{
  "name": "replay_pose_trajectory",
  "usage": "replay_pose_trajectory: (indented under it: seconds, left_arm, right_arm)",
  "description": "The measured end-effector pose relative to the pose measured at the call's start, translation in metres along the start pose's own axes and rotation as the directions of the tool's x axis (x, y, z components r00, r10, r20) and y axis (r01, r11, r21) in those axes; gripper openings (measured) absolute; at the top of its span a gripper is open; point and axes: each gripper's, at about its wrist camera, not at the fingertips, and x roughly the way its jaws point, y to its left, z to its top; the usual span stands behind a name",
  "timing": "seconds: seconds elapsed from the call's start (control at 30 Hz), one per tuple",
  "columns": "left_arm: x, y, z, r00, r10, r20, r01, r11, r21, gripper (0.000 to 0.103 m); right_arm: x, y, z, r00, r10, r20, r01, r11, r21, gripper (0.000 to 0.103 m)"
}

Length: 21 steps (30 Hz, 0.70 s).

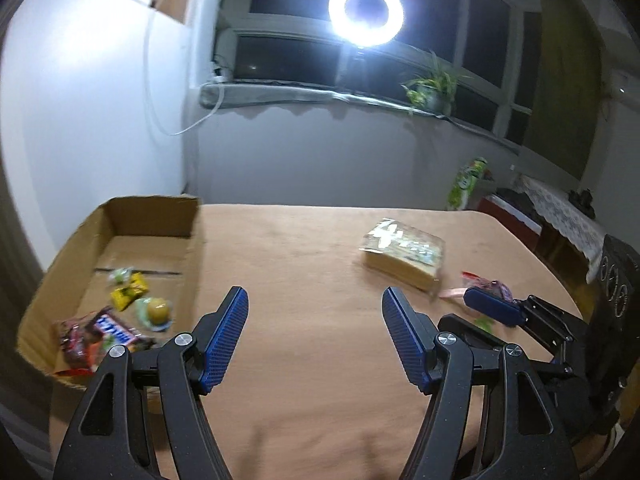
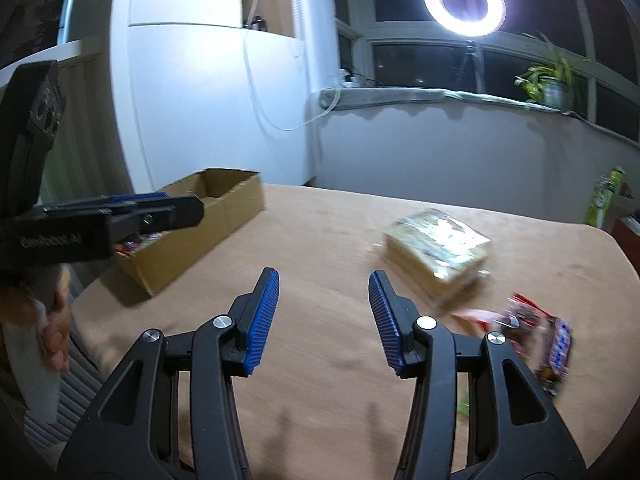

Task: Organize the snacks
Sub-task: 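Move both tools back from the box to the snack pile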

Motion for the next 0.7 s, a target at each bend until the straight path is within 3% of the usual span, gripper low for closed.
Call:
replay_pose_trajectory:
  seconds: [0.27,0.4,0.7]
  left_arm:
    - [0.026,-0.049,-0.013,0.993,-0.083,-0.080,0.088,0.994,0.062,0.069]
    - [0.042,-0.077,-0.023,0.982,-0.132,-0.133,0.144,0.986,0.085,0.069]
    - [0.082,-0.139,-0.043,0.942,-0.223,-0.251,0.259,0.958,0.123,0.069]
  right_arm:
    - [-0.023,-0.074,-0.027,0.987,-0.156,-0.045,0.160,0.983,0.086,0.049]
    - [-0.033,-0.113,-0.037,0.971,-0.225,-0.076,0.234,0.961,0.147,0.064]
    - [-0.026,-0.150,-0.052,0.962,-0.223,-0.159,0.253,0.945,0.209,0.064]
